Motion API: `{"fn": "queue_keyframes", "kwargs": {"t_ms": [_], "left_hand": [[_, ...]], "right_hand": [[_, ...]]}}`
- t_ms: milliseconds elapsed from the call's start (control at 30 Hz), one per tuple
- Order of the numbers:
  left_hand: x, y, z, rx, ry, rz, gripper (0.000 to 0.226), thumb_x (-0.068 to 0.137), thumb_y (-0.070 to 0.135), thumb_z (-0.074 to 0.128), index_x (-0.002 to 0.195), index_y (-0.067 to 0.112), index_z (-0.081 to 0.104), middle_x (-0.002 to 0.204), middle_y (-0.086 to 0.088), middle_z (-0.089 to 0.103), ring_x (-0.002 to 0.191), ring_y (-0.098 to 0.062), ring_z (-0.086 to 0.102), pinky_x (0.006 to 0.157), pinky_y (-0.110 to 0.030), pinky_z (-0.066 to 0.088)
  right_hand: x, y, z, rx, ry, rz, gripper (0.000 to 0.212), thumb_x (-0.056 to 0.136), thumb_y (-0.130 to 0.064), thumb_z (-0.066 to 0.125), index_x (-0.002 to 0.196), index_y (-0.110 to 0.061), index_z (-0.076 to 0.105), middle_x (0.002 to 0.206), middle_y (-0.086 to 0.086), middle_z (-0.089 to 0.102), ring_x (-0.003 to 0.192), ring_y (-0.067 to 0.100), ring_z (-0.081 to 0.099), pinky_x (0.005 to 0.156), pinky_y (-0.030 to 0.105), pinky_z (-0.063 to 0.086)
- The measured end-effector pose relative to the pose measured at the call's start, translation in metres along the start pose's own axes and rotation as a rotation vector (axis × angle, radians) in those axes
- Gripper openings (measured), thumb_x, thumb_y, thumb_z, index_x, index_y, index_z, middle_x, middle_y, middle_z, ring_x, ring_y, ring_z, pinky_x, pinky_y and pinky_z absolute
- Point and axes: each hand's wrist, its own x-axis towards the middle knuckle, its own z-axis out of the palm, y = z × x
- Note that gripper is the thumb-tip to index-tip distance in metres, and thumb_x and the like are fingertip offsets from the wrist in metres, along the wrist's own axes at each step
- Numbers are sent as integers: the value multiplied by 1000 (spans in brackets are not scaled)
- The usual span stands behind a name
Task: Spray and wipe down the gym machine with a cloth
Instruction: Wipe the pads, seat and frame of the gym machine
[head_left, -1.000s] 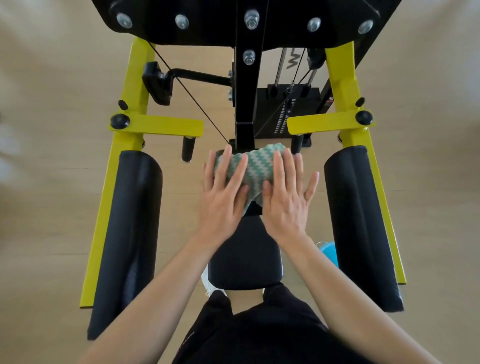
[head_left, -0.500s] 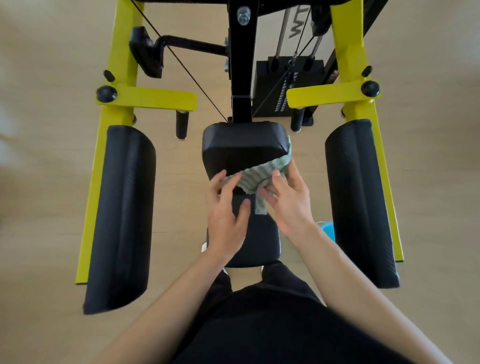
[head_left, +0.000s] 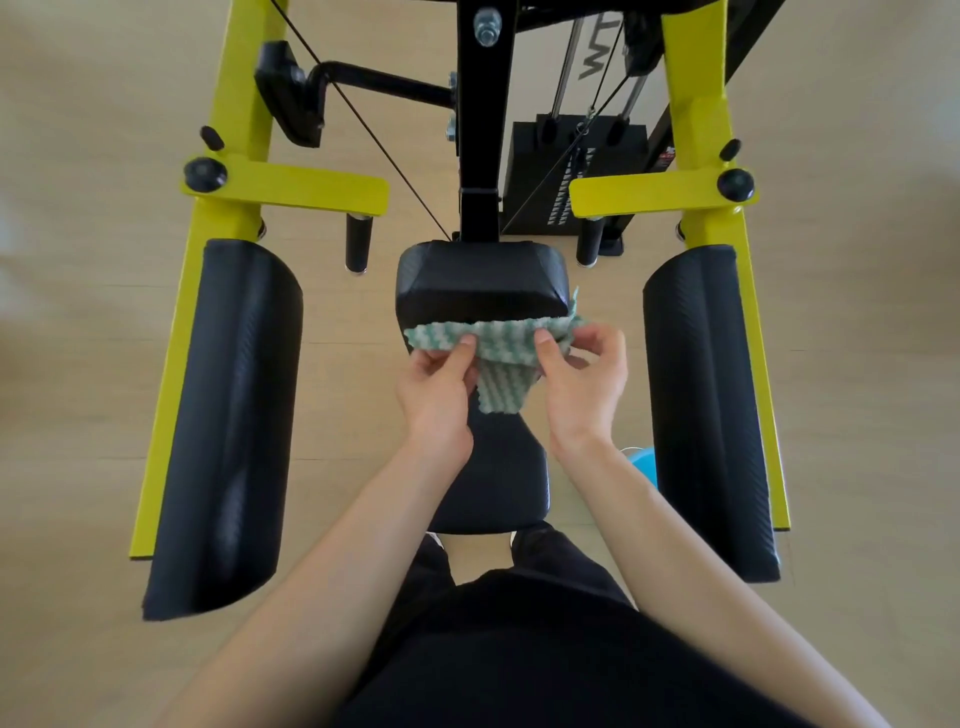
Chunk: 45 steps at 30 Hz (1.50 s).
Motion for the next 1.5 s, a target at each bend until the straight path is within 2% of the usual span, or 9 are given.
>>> {"fn": "queue_keyframes", "kwargs": {"t_ms": [133, 233, 400, 500, 667, 867, 1067, 1300, 1500], "left_hand": [[-6, 21, -2, -5, 67, 277, 17, 90, 9, 77, 97, 9, 61, 85, 3, 69, 86, -11, 68, 87, -33, 60], [-7, 22, -2, 236, 153, 570, 24, 88, 10, 78, 102, 10, 59, 98, -6, 65, 87, -8, 62, 81, -22, 55], [17, -10, -20, 709, 83, 1003, 13, 89, 4, 75, 99, 6, 68, 99, 1, 55, 82, -13, 59, 73, -20, 52], [25, -30, -28, 775, 139, 834, 9, 89, 10, 77, 93, 11, 69, 90, 7, 61, 76, -12, 61, 70, -26, 51], [26, -33, -24, 418, 185, 368, 13, 88, 14, 78, 84, 15, 66, 78, 3, 70, 77, -17, 70, 77, -48, 62], [-5, 19, 3, 249, 121, 526, 11, 90, 17, 77, 93, 10, 70, 85, -2, 73, 78, -13, 70, 78, -41, 63], [-2, 11, 3, 499, 48, 561, 22, 87, 14, 78, 81, 32, 68, 77, 14, 72, 72, 1, 69, 70, -20, 56], [34, -53, -18, 442, 191, 61, 23, 87, 0, 71, 79, 21, 70, 84, -4, 75, 89, -29, 74, 89, -51, 60], [43, -76, -7, 54, 131, -305, 23, 100, 2, 57, 122, 4, 64, 114, -18, 72, 104, -32, 72, 91, -42, 60]], "right_hand": [[-8, -14, 8, -105, 13, -424, 30, 85, -10, 81, 106, -18, 62, 112, -2, 51, 96, 7, 57, 82, 25, 57], [-6, -6, 14, -245, 43, -710, 25, 81, -3, 80, 103, -8, 69, 110, 6, 50, 99, 18, 55, 82, 27, 53], [2, 37, 19, -446, 36, -851, 19, 81, 2, 78, 99, -3, 74, 102, 15, 60, 92, 27, 56, 81, 26, 48], [-2, 65, 21, -432, -60, -698, 20, 85, 1, 77, 103, -6, 75, 103, 5, 61, 93, 17, 58, 77, 31, 55], [-4, 63, 18, -336, -111, -526, 23, 87, 1, 76, 109, -6, 75, 106, -4, 62, 93, 9, 61, 78, 32, 59], [-7, 7, 17, -219, 45, -716, 19, 84, 0, 79, 103, -2, 75, 99, 7, 67, 87, 18, 66, 76, 25, 58], [-9, 6, 28, -272, 20, -819, 16, 85, 6, 74, 99, -1, 75, 98, 5, 70, 91, 14, 65, 77, 23, 55], [-6, 70, 29, -253, -220, -136, 27, 90, 5, 69, 102, -19, 67, 103, -5, 67, 91, -2, 65, 87, 18, 57], [2, 85, 23, -59, -18, 158, 29, 90, 8, 63, 105, -17, 63, 99, -11, 66, 102, 16, 67, 79, 15, 54]]}}
